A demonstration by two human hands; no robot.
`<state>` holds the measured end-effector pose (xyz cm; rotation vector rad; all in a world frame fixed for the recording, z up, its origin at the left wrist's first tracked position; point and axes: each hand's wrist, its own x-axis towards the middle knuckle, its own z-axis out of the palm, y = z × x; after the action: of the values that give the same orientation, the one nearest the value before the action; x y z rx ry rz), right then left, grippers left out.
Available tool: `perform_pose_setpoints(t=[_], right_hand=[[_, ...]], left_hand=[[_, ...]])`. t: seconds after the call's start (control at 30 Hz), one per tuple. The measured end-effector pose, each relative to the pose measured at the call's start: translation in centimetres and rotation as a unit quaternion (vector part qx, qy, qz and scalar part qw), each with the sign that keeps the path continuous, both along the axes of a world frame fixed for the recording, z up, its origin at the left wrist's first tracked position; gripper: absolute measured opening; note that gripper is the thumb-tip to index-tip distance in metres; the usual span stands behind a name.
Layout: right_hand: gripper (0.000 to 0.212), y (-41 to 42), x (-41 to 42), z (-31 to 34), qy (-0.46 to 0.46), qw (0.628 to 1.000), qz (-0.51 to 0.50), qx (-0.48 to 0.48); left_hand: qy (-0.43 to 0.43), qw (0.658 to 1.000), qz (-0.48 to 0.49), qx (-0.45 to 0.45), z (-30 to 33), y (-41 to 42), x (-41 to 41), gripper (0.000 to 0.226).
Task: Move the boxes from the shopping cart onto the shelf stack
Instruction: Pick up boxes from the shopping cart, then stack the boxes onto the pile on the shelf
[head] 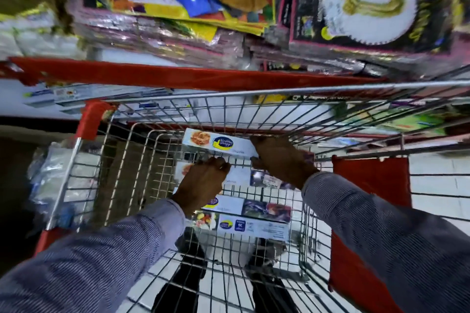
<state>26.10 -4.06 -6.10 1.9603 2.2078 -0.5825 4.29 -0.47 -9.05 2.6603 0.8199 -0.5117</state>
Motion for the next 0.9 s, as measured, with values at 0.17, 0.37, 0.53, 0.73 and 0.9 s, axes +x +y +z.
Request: perform_pose_setpoints(t=[0.17,0.37,0.53,0.73,0.9], right_hand=[[0.059,0.3,-0.9,5.8,0.022,1.000,0.016,-0.005],[0.042,1.4,-0.9,20.4,0.060,0.994,0.046,0.073],[0.036,2.6,-0.4,34.6,0.053,0.987,0.053,0.140],[0.013,3.1,-0.3,49.8,0.026,0.978,0.049,0.201],[0.029,4.4,1.1,56.1,-0.026,0.962,0.045,0.267]], left_hand=[[-0.044,0.999,-0.024,-0.005,7.9,0.1,-1.1,0.053],[-0.134,0.989,-0.003,0.060,24.6,0.9,-1.6,0.048],[-0.201,0.973,0.042,0.106,37.5,1.8,-2.2,0.063],[-0.251,0.955,0.036,0.152,50.8,3.2,-1.8,0.057],[-0.277,0.946,0.050,0.163,57.4,5.4,-0.8,0.058]])
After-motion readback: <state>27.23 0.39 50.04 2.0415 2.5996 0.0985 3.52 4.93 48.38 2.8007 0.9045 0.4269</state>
